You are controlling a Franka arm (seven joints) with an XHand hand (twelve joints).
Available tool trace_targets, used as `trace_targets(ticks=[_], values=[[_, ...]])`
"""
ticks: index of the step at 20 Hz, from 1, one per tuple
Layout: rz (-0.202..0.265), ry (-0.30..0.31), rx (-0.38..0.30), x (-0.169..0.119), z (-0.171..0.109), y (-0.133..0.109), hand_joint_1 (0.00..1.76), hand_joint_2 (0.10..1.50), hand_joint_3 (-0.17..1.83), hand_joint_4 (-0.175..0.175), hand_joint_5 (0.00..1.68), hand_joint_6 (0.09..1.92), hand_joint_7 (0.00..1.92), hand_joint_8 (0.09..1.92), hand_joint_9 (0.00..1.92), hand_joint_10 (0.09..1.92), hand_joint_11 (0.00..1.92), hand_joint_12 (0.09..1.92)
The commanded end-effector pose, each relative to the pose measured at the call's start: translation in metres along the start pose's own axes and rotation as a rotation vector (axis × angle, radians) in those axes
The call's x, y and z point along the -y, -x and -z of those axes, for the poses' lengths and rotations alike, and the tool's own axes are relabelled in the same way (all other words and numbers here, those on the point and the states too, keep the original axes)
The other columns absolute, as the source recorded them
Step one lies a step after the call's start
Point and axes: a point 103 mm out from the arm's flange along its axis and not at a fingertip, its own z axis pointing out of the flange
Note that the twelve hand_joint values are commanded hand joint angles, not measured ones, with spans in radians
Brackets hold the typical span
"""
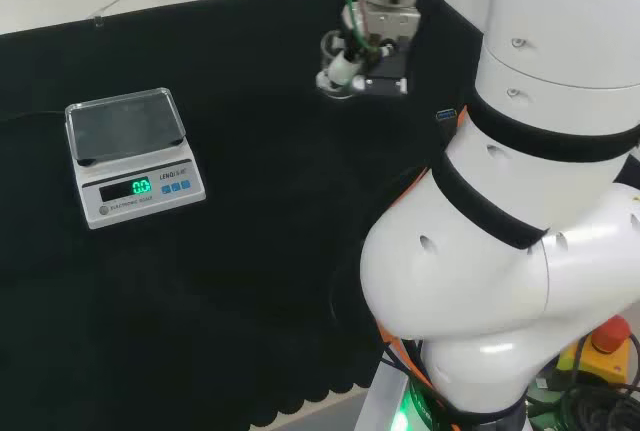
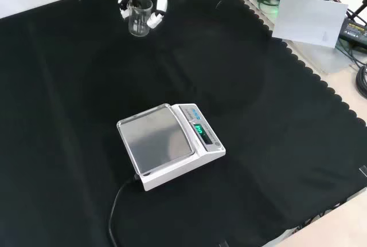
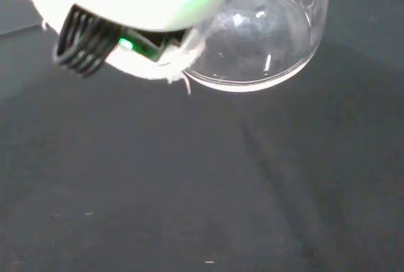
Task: Put the beaker on the electronic balance.
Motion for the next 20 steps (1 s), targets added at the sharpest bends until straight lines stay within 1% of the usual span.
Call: trace_targets(ticks=[1,5,6,7,8,9,10,14,15,16,18,20], values=[[0.076,-0.016,0.013,-0.001,0.004,-0.061,1.19,0.49,0.76,-0.091,0.90,0.95,1.17,0.68,1.40,0.36,1.19,0.99],[0.129,-0.022,0.017,-0.003,0.007,-0.101,1.19,0.49,0.76,-0.092,0.90,0.95,1.17,0.68,1.40,0.36,1.19,0.99],[0.087,-0.022,0.047,-0.004,0.008,-0.109,1.19,0.49,0.76,-0.092,0.90,0.95,1.17,0.68,1.40,0.36,1.19,0.99],[0.092,-0.024,0.058,-0.004,0.008,-0.115,1.19,0.49,0.76,-0.092,0.90,0.95,1.17,0.68,1.40,0.36,1.20,0.99],[0.096,-0.025,0.066,-0.005,0.007,-0.127,1.19,0.49,0.76,-0.093,0.90,0.95,1.17,0.68,1.41,0.36,1.20,0.99],[0.118,-0.023,0.050,-0.003,0.010,-0.124,1.19,0.49,0.76,-0.093,0.90,0.96,1.17,0.68,1.41,0.36,1.20,0.99],[0.134,-0.024,0.046,-0.002,0.010,-0.131,1.19,0.49,0.76,-0.094,0.90,0.96,1.17,0.68,1.41,0.35,1.20,0.99],[0.221,-0.038,0.032,-0.001,0.009,-0.184,1.19,0.49,0.76,-0.095,0.90,0.96,1.17,0.68,1.41,0.35,1.20,0.98],[0.250,-0.038,0.002,0.001,0.013,-0.182,1.19,0.49,0.76,-0.095,0.90,0.96,1.17,0.68,1.41,0.35,1.20,0.98],[0.270,-0.041,0.012,0.001,0.013,-0.193,1.19,0.49,0.76,-0.096,0.90,0.96,1.17,0.68,1.41,0.35,1.20,0.98],[0.300,-0.043,0.024,0.001,0.009,-0.225,1.19,0.49,0.75,-0.096,0.90,0.96,1.17,0.68,1.41,0.35,1.20,0.98],[0.322,-0.041,0.032,0.002,0.006,-0.246,1.19,0.49,0.75,-0.096,0.90,0.96,1.17,0.68,1.41,0.35,1.20,0.98]])
